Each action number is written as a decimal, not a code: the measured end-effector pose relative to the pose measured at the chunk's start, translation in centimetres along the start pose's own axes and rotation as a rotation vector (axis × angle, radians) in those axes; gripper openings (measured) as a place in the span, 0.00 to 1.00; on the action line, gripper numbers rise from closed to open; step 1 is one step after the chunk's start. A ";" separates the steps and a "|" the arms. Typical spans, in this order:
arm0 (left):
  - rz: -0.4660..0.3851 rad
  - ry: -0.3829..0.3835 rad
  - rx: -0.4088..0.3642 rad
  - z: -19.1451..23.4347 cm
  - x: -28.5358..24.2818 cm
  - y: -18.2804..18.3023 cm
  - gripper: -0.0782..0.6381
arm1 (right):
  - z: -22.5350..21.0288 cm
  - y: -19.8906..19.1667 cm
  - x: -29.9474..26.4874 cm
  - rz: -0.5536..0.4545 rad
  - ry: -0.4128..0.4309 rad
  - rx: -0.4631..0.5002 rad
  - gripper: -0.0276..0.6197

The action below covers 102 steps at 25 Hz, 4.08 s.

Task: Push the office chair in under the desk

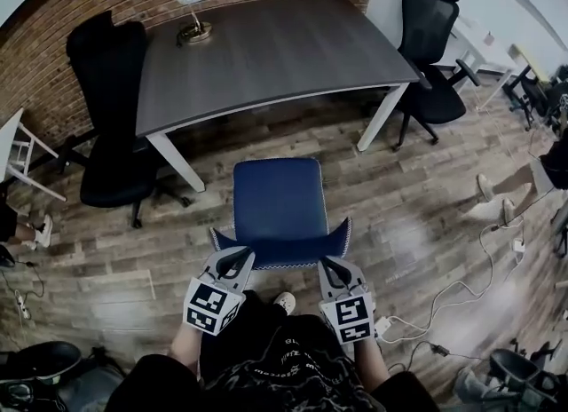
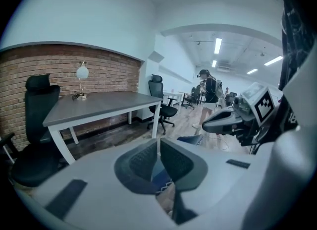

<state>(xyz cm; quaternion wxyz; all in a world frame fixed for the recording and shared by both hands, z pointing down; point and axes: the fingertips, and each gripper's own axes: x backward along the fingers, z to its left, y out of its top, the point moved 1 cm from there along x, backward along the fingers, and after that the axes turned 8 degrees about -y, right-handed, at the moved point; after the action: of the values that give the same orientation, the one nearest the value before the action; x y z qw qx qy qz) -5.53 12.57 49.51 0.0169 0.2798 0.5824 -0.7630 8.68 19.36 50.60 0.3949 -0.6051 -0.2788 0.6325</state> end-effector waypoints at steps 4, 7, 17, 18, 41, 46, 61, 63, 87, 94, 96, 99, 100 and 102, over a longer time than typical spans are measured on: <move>0.047 -0.055 -0.003 -0.8 0.1 -0.7 0.30 | 0.3 0.4 -0.5 0.003 0.045 0.024 0.06; 0.084 -0.068 -0.049 -0.9 0.1 -1.0 0.32 | 0.8 0.7 -0.9 0.009 0.073 0.038 0.14; 0.279 -0.191 -0.155 -2.5 -1.6 -3.3 0.42 | 4.3 -0.9 -1.9 0.126 0.374 0.254 0.30; 0.302 -0.203 -0.166 -2.5 -1.8 -3.6 0.43 | 4.4 -1.1 -2.1 0.138 0.385 0.286 0.31; 0.637 -0.422 -0.279 -1.7 -5.0 -9.7 0.43 | 5.0 -5.4 -6.4 0.327 0.575 0.757 0.33; 0.683 -0.426 -0.332 -1.8 -5.3 -10.6 0.43 | 5.4 -6.4 -6.7 0.354 0.594 0.789 0.33; 0.788 -0.465 -0.383 -1.0 -6.4 -12.8 0.37 | 5.9 -8.7 -8.2 0.414 0.617 0.839 0.33; 0.795 -0.468 -0.382 -0.9 -6.5 -12.8 0.37 | 6.0 -8.8 -8.2 0.417 0.625 0.877 0.33; 0.811 -0.468 -0.436 -0.9 -6.5 -12.7 0.27 | 6.0 -8.8 -8.6 0.369 0.592 0.952 0.20; 0.806 -0.460 -0.429 -0.7 -6.7 -12.5 0.27 | 5.7 -8.6 -8.8 0.366 0.586 0.951 0.20; 0.808 -0.462 -0.429 -0.7 -6.9 -12.5 0.27 | 5.6 -8.6 -8.9 0.368 0.587 0.948 0.21; 0.803 -0.455 -0.425 -0.4 -7.1 -12.3 0.28 | 5.4 -8.4 -9.3 0.367 0.589 0.949 0.21; 0.801 -0.450 -0.424 -0.2 -7.3 -12.2 0.28 | 5.3 -8.3 -9.5 0.367 0.590 0.950 0.20; 0.797 -0.442 -0.420 -0.1 -7.6 -12.0 0.27 | 5.0 -8.3 -9.7 0.368 0.593 0.952 0.20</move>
<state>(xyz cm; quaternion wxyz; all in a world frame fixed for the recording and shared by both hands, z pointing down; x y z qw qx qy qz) -3.32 14.23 63.49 0.4861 0.3026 0.5539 -0.6045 4.68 16.29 63.35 0.5678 -0.5509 0.2677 0.5500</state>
